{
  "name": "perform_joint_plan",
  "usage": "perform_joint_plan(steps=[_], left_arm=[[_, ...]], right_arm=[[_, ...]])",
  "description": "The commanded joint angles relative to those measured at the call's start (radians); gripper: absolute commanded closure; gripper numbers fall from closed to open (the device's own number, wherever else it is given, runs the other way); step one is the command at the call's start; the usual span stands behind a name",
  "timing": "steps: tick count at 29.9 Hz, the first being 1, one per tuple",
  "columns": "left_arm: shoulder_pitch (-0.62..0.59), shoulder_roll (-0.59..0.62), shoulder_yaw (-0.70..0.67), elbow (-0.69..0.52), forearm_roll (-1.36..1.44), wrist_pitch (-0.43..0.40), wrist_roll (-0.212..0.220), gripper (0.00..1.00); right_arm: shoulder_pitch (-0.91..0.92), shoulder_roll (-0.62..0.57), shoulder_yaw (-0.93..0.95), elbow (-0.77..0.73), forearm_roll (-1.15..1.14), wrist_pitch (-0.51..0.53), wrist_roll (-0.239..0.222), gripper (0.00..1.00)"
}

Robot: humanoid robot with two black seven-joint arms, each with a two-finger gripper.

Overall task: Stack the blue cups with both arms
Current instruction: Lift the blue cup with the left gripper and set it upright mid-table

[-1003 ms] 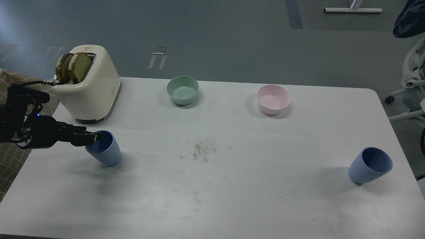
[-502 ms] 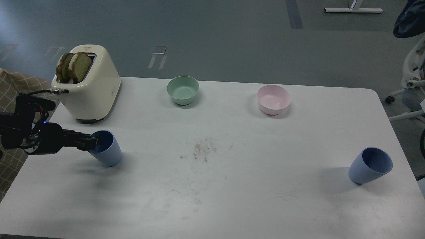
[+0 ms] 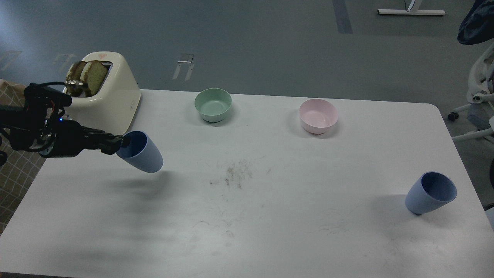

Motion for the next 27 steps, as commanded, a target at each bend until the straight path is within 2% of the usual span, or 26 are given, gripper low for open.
perform_joint_plan(steps=[1,6,9,13,20,27], left_arm=[[-0.155,-0.13,0.005,-0.022,0.007,-0.001,0.019,1.0],[-0.243,-0.317,0.014,-0.021,0.074,-0.001,0.082,1.0],[-0.254,-0.452,0.032,-0.021,0.139,-0.001,0.085,1.0],[-0.258,-0.545,0.07,-0.005,0.189,-0.001,0.087,1.0],[-0.271,-0.56,0.175,0.036,0.238,-0.001,0.087,1.0],[-0.257,-0.606,0.178,0.125,0.254,-0.001,0.09,1.0]], right_arm=[[-0.014,-0.002,0.02,0.0,0.0,0.0,0.0,0.0],[-0.016,-0.008,0.025,0.002,0.0,0.0,0.0,0.0],[-0.016,-0.016,0.028,0.002,0.0,0.0,0.0,0.0],[-0.025,-0.023,0.042,0.002,0.0,0.0,0.0,0.0],[-0.034,-0.025,0.05,0.0,0.0,0.0,0.0,0.0],[-0.034,-0.02,0.048,0.006,0.0,0.0,0.0,0.0]])
